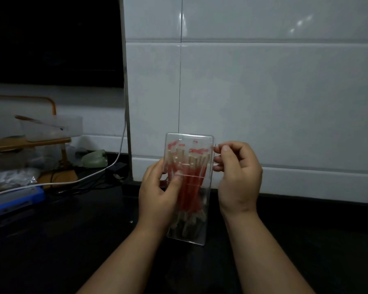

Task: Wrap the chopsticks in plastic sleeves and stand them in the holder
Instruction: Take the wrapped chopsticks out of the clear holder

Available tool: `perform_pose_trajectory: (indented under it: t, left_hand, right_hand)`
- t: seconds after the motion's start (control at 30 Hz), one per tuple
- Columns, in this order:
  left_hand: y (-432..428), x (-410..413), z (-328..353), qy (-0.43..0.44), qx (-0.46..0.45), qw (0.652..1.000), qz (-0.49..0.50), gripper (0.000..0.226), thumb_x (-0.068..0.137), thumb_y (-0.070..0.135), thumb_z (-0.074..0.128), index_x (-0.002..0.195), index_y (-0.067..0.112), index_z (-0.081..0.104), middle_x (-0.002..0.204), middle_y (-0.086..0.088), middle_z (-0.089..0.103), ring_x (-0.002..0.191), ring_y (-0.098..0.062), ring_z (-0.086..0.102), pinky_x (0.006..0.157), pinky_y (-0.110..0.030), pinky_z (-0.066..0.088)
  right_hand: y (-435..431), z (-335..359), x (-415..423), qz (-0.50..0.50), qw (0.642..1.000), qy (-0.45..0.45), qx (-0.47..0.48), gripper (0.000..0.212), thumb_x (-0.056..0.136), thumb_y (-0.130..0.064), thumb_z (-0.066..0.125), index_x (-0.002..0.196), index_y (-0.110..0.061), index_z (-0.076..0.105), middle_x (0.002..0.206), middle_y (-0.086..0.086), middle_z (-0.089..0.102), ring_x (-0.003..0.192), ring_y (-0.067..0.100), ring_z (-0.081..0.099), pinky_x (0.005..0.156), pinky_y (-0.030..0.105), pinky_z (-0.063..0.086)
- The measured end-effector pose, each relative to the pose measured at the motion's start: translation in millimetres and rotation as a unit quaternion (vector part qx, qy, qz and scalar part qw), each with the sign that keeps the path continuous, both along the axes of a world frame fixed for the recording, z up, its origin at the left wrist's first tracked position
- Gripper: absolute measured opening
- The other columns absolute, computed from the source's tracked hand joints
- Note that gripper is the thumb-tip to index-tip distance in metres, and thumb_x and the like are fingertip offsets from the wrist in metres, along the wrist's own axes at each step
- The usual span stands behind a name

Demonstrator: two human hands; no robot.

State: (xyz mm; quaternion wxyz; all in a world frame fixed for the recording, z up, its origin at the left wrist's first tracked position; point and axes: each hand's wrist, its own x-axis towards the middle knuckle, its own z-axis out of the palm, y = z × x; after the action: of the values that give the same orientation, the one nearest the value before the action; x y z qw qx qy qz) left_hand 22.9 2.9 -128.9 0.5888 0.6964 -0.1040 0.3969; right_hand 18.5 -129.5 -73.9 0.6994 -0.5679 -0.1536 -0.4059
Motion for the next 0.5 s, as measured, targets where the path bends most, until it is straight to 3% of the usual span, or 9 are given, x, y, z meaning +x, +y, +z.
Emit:
perform_pose_trajectory:
  t: [0.13,0.2,0.33,0.4,0.5]
  left_hand:
    - [-3,-5,10,-0.027,-0.089,0.996,-0.016,0.016,0.098,0.026,0.061,0.112,0.033,0.061,0.103,0.007,0.069,0.092,0.002,0.066,0.074,-0.011,0.049]
    - [-1,-6,12,-0.047,-0.108,0.993,-0.008,0.015,0.097,0.022,0.061,0.101,0.033,0.052,0.100,0.002,0.066,0.086,-0.002,0.065,0.072,-0.015,0.049]
    - [3,-7,14,-0.069,-0.108,0.992,-0.008,0.018,0.097,0.009,0.058,0.095,0.024,0.048,0.097,-0.005,0.060,0.085,-0.006,0.061,0.074,-0.017,0.050]
    - [5,-7,14,-0.073,-0.111,0.991,-0.023,0.021,0.096,0.012,0.060,0.095,0.029,0.048,0.096,-0.007,0.060,0.083,-0.010,0.061,0.073,-0.023,0.052]
    - [7,-7,13,-0.073,-0.108,0.991,-0.037,0.016,0.088,0.031,0.063,0.089,0.042,0.052,0.094,-0.004,0.061,0.085,-0.021,0.061,0.076,-0.046,0.053]
  right_hand:
    - [0,-3,1,0.070,0.997,-0.029,0.003,0.019,0.081,-0.008,0.050,0.085,-0.020,0.064,0.096,0.003,0.073,0.092,0.019,0.068,0.080,0.034,0.054]
    - [3,-5,1,0.068,0.997,-0.037,-0.025,0.018,0.077,-0.003,0.050,0.080,-0.018,0.060,0.103,0.005,0.069,0.099,0.020,0.067,0.084,0.032,0.055]
    - [4,-5,-2,0.018,0.994,-0.040,-0.095,0.024,0.074,-0.004,0.049,0.063,-0.022,0.060,0.110,-0.003,0.059,0.102,0.006,0.063,0.080,0.011,0.049]
    - [3,-6,-2,0.006,0.994,-0.038,-0.103,0.029,0.077,-0.002,0.051,0.063,-0.024,0.063,0.115,-0.006,0.058,0.105,0.001,0.060,0.080,0.009,0.048]
    - [3,-6,2,-0.027,0.993,-0.039,-0.104,0.036,0.079,0.005,0.056,0.068,-0.028,0.065,0.106,-0.005,0.056,0.093,0.006,0.059,0.070,0.008,0.044]
